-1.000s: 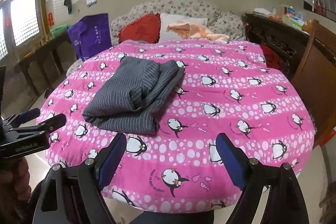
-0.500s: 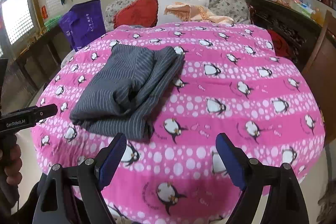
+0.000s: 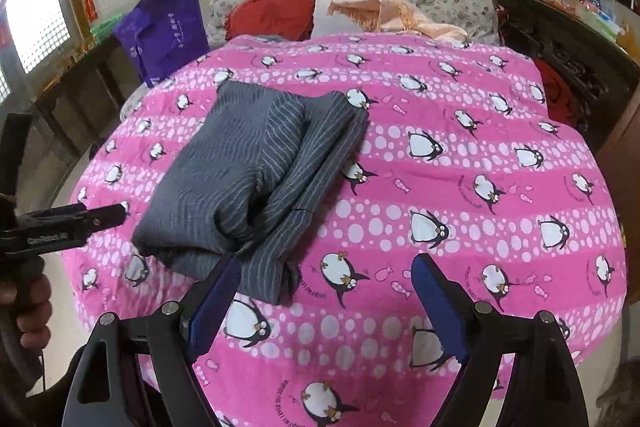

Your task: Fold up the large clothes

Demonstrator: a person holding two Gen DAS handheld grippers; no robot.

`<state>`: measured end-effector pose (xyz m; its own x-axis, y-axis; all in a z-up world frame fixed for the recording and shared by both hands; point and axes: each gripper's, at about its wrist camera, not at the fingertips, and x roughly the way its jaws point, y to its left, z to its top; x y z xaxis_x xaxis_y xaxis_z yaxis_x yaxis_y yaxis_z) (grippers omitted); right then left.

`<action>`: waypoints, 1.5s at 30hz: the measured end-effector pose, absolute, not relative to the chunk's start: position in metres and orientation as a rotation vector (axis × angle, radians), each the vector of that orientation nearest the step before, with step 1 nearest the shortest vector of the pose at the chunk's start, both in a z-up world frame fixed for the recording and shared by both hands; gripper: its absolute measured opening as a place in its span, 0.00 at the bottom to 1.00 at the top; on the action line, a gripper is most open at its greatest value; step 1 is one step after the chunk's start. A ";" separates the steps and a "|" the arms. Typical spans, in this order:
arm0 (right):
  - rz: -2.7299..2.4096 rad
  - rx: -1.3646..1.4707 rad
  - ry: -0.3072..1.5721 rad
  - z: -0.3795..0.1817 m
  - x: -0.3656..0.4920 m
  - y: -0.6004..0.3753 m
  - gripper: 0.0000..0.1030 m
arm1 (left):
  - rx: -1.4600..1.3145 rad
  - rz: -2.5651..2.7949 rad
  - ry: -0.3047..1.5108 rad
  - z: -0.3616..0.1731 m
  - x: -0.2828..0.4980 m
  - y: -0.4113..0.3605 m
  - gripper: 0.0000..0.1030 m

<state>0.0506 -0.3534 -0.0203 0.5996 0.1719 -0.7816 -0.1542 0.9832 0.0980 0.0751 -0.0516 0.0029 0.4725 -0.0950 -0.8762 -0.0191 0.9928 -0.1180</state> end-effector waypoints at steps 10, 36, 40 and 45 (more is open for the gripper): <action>0.095 0.023 0.986 -0.033 0.068 -0.344 0.82 | -0.098 -0.121 1.046 -0.002 0.105 -0.049 1.00; 0.156 0.005 0.930 -0.022 0.046 -0.347 0.82 | -0.033 -0.049 1.029 0.002 0.075 -0.071 1.00; 0.195 0.040 0.901 -0.022 0.038 -0.348 0.82 | -0.015 -0.030 1.023 0.008 0.057 -0.076 1.00; 0.224 0.060 0.894 -0.026 0.030 -0.349 0.82 | 0.002 -0.021 1.028 0.008 0.048 -0.080 1.00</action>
